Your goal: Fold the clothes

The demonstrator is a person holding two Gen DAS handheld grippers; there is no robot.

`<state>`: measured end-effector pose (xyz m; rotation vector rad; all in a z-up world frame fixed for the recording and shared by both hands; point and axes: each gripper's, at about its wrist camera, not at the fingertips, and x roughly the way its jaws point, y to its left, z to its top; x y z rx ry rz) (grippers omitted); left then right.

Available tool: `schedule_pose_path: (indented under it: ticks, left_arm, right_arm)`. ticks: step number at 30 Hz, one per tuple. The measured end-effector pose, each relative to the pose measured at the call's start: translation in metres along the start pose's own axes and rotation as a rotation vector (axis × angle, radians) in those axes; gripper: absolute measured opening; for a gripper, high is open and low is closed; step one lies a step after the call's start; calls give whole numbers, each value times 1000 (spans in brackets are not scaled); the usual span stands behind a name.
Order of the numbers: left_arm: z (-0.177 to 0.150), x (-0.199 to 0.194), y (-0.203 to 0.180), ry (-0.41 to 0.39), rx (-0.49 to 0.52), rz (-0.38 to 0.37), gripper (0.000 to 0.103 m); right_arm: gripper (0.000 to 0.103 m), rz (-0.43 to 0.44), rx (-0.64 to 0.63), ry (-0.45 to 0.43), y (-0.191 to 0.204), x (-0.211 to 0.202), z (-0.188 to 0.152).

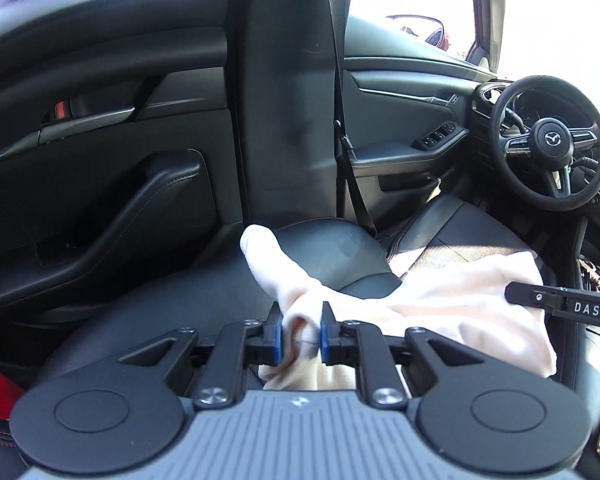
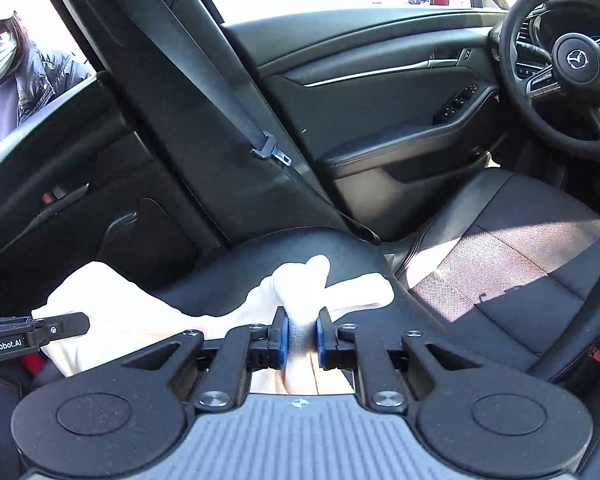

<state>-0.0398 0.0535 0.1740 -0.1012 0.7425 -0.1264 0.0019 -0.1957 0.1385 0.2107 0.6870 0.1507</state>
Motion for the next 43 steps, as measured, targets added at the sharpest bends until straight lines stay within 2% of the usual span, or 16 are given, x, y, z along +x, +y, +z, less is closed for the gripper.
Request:
schedule_pose_path:
  ticks: [4, 7, 8, 12, 13, 16, 18, 20, 22, 26, 28, 29, 33, 38, 43]
  left_arm:
    - [-9, 3, 0, 17, 8, 11, 16]
    - [-28, 21, 2, 90, 13, 24, 17]
    - [-35, 28, 2, 119, 15, 30, 17]
    - [-63, 47, 3, 217, 32, 68, 23]
    - [-69, 48, 3, 225, 36, 78, 28]
    - [-80, 42, 2, 215, 54, 95, 57]
    - [-85, 35, 0, 199, 71, 103, 65]
    - [-91, 22, -6, 171, 100, 110, 81]
    - [-96, 10, -11, 146, 122, 111, 88]
    - [-106, -11, -21, 116, 152, 106, 99]
    - [-112, -21, -24, 105, 159, 110, 103]
    - [-115, -27, -25, 98, 160, 113, 103]
    - [-129, -43, -26, 96, 151, 109, 103]
    - [-147, -61, -26, 88, 147, 101, 103]
    - [-163, -85, -32, 24, 183, 135, 103]
  right_arm:
    - [15, -13, 0, 8, 1, -1, -5]
    - [15, -35, -1, 70, -2, 14, -19]
    - [19, -48, -4, 99, -4, 21, -25]
    - [20, -99, -28, 181, -7, 41, -55]
    - [23, -105, -33, 188, -6, 42, -60]
    - [41, -118, -50, 184, -1, 38, -74]
    - [42, -119, -63, 168, 5, 31, -82]
    - [53, -109, -69, 154, 11, 22, -89]
    - [58, -112, -78, 132, 18, 12, -95]
    - [78, -126, -90, 80, 30, -8, -105]
    - [85, -133, -94, 51, 35, -19, -109]
    - [91, -136, -93, 37, 37, -24, -112]
    - [103, -160, -92, -25, 45, -47, -122]
    - [103, -183, -81, -70, 53, -71, -137]
    - [103, -185, -51, -97, 56, -87, -153]
